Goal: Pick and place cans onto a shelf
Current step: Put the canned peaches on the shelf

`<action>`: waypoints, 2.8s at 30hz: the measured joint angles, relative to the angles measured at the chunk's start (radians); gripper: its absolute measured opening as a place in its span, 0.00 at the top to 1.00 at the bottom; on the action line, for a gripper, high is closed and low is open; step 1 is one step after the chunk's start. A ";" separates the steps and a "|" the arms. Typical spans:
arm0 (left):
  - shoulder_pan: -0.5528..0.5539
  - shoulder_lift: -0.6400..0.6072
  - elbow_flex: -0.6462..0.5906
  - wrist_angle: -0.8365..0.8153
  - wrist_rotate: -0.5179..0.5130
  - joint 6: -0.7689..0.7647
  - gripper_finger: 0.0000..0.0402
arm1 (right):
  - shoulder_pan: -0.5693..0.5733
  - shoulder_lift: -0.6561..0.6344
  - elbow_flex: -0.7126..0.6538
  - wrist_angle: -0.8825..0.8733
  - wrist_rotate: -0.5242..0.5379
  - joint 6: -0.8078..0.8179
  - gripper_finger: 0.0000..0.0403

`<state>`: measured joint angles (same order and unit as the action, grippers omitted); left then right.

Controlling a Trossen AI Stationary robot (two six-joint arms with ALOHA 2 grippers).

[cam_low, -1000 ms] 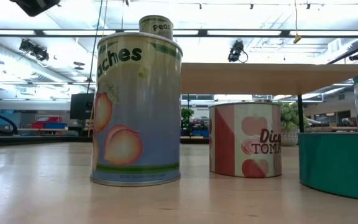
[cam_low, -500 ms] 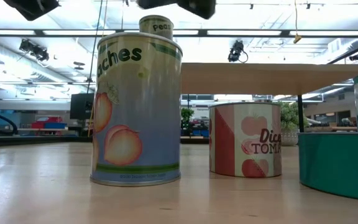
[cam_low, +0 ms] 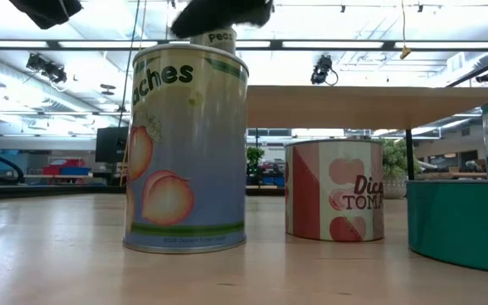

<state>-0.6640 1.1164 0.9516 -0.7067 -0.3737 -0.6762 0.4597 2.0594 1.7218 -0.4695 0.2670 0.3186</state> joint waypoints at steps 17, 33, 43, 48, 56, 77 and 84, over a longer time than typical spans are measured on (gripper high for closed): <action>0.000 0.000 0.000 -0.003 -0.004 -0.020 0.57 | 0.009 0.035 -0.011 -0.007 0.047 -0.007 0.07; 0.000 0.000 0.000 -0.006 -0.007 -0.025 0.57 | 0.013 0.084 -0.012 0.024 0.047 0.017 0.07; 0.000 0.000 0.000 -0.008 -0.008 -0.027 0.57 | 0.018 0.084 -0.012 -0.067 0.009 0.004 0.07; 0.000 0.000 0.000 -0.008 -0.007 -0.027 0.57 | 0.019 0.084 -0.012 -0.122 -0.007 0.002 0.07; 0.000 0.001 0.000 -0.008 -0.007 -0.027 0.57 | 0.016 0.082 -0.012 -0.114 -0.016 0.100 0.07; 0.000 0.000 0.000 -0.008 -0.007 -0.014 0.57 | -0.027 0.063 -0.085 -0.030 -0.081 0.107 0.23; 0.000 -0.009 0.002 -0.009 0.022 -0.007 0.57 | -0.046 -0.040 -0.007 -0.155 -0.107 0.042 0.22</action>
<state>-0.6641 1.1070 0.9531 -0.7154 -0.3519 -0.6830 0.4138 2.0192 1.7148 -0.6249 0.1596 0.3603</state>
